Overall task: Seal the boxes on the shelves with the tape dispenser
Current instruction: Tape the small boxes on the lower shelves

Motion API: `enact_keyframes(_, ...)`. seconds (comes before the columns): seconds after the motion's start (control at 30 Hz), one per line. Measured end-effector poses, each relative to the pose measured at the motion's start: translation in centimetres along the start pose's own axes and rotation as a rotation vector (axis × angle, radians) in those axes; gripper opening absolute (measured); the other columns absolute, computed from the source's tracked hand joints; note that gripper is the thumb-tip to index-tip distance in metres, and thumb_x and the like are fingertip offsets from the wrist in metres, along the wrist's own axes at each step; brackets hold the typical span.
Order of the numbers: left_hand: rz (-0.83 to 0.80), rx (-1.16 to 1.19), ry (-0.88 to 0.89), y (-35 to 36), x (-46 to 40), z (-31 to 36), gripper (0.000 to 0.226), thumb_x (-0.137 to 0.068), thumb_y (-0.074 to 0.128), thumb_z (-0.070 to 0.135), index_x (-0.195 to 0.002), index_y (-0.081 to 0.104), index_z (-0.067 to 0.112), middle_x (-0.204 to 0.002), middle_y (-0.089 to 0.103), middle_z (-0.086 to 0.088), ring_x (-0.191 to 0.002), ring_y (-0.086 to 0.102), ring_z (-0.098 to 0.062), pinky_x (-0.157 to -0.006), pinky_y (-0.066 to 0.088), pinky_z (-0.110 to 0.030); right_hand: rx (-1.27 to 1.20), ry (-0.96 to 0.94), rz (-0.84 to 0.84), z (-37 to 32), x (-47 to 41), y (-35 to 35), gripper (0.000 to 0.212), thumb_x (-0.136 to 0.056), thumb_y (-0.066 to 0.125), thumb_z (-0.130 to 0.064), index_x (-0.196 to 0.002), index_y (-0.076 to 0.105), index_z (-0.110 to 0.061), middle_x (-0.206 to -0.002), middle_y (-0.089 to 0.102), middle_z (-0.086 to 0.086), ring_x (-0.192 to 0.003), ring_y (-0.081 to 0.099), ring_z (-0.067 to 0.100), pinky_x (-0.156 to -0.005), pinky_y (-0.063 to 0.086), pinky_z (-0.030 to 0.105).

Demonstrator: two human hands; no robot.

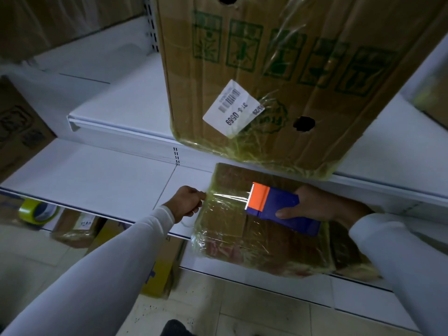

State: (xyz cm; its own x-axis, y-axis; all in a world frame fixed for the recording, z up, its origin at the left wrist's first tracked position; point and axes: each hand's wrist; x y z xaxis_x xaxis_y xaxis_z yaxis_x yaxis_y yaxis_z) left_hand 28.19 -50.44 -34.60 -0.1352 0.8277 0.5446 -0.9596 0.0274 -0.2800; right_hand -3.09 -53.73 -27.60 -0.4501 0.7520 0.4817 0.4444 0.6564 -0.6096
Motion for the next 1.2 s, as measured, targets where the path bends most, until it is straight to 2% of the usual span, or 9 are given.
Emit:
enact_keyframes(0.1,0.068,-0.135,0.055,0.2,-0.2,0.3,0.015,-0.091,0.061,0.018,-0.097,0.059,0.004,-0.089,0.060,-0.018,-0.068,0.056,-0.026,-0.056,0.045,-0.028,0.045,0.010,0.009,0.1,0.1,0.0,0.040,-0.071,0.080,-0.056,-0.086,0.072,-0.019,-0.085,0.076,-0.002,-0.085,0.070,0.018,-0.087,0.052,0.044)
enact_keyframes(0.2,0.243,-0.294,0.154,-0.5,0.1,-0.6,0.076,-0.080,0.075,0.030,-0.139,0.032,0.009,-0.115,0.055,-0.017,-0.106,0.056,-0.032,-0.091,0.046,-0.037,0.055,0.012,0.019,0.3,0.2,0.1,0.050,-0.070,0.080,-0.058,-0.089,0.073,-0.013,-0.087,0.076,0.005,-0.087,0.071,0.024,-0.090,0.052,0.048)
enact_keyframes(0.37,0.342,-0.266,0.468,-0.1,2.1,-1.2,0.021,-0.085,0.069,0.029,-0.092,0.067,0.010,-0.070,0.062,-0.003,-0.064,0.057,-0.016,-0.064,0.046,-0.025,0.059,0.020,0.015,0.2,0.3,0.1,0.044,-0.068,0.079,-0.059,-0.082,0.071,-0.017,-0.081,0.076,-0.001,-0.083,0.072,0.019,-0.087,0.053,0.043)
enact_keyframes(0.63,0.251,-0.227,0.420,1.7,1.8,-1.2,0.023,-0.090,0.063,0.029,-0.071,0.067,0.017,-0.062,0.063,0.000,-0.059,0.053,-0.010,-0.065,0.045,-0.025,0.097,0.044,0.005,-0.2,0.4,0.3,0.055,-0.071,0.078,-0.060,-0.102,0.071,-0.014,-0.098,0.075,0.003,-0.091,0.070,0.020,-0.093,0.054,0.045)
enact_keyframes(0.73,0.201,-0.258,0.378,1.5,1.6,-0.8,0.020,-0.091,0.063,0.025,-0.103,0.070,0.011,-0.095,0.071,-0.013,-0.084,0.062,-0.017,-0.088,0.052,-0.038,0.082,0.061,-0.004,-0.3,0.4,0.2,0.057,-0.072,0.078,-0.060,-0.106,0.069,-0.015,-0.103,0.074,0.004,-0.094,0.069,0.021,-0.094,0.053,0.047)
enact_keyframes(0.83,0.314,-0.526,0.555,2.6,2.0,0.3,0.055,-0.092,0.054,0.025,-0.144,0.037,0.016,-0.141,0.049,-0.010,-0.122,0.052,-0.027,-0.103,0.042,-0.035,0.086,0.053,0.002,-0.1,0.5,0.3,0.051,-0.073,0.078,-0.058,-0.101,0.069,-0.016,-0.101,0.074,0.003,-0.091,0.068,0.019,-0.090,0.053,0.040)
enact_keyframes(0.93,0.214,-0.798,0.824,5.0,2.0,1.0,0.051,-0.097,0.043,0.032,-0.146,0.036,0.022,-0.152,0.036,-0.007,-0.135,0.039,-0.027,-0.109,0.033,-0.033,0.096,0.045,0.013,0.0,0.5,0.4,0.048,-0.074,0.078,-0.057,-0.097,0.068,-0.016,-0.096,0.073,0.002,-0.088,0.068,0.019,-0.086,0.053,0.038)
enact_keyframes(1.07,0.213,-1.140,0.795,4.5,1.1,-0.9,0.052,-0.102,0.027,0.039,-0.151,0.022,0.023,-0.160,0.013,0.000,-0.146,0.015,-0.018,-0.116,0.011,-0.033,0.108,0.043,0.011,-0.4,0.2,0.9,0.058,-0.073,0.077,-0.061,-0.104,0.067,-0.014,-0.104,0.072,0.004,-0.092,0.068,0.021,-0.093,0.054,0.042)
enact_keyframes(1.2,0.184,-1.155,0.785,1.1,1.2,-2.1,0.051,-0.102,0.027,0.039,-0.151,0.020,0.026,-0.160,0.010,0.004,-0.147,0.012,-0.016,-0.116,0.013,-0.035,0.173,0.021,0.046,-2.9,-0.7,2.8,0.057,-0.069,0.074,-0.069,-0.078,0.064,-0.014,-0.077,0.069,0.001,-0.071,0.065,0.018,-0.066,0.047,0.033)
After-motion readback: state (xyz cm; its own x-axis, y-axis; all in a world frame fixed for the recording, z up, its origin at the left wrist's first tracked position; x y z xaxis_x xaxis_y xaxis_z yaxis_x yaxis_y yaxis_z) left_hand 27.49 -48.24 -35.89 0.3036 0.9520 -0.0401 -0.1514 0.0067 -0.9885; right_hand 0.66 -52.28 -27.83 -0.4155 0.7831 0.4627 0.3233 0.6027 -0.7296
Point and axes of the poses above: each hand's wrist, its own x-axis away from the middle knuckle, its own y-axis out of the palm, z = x × y
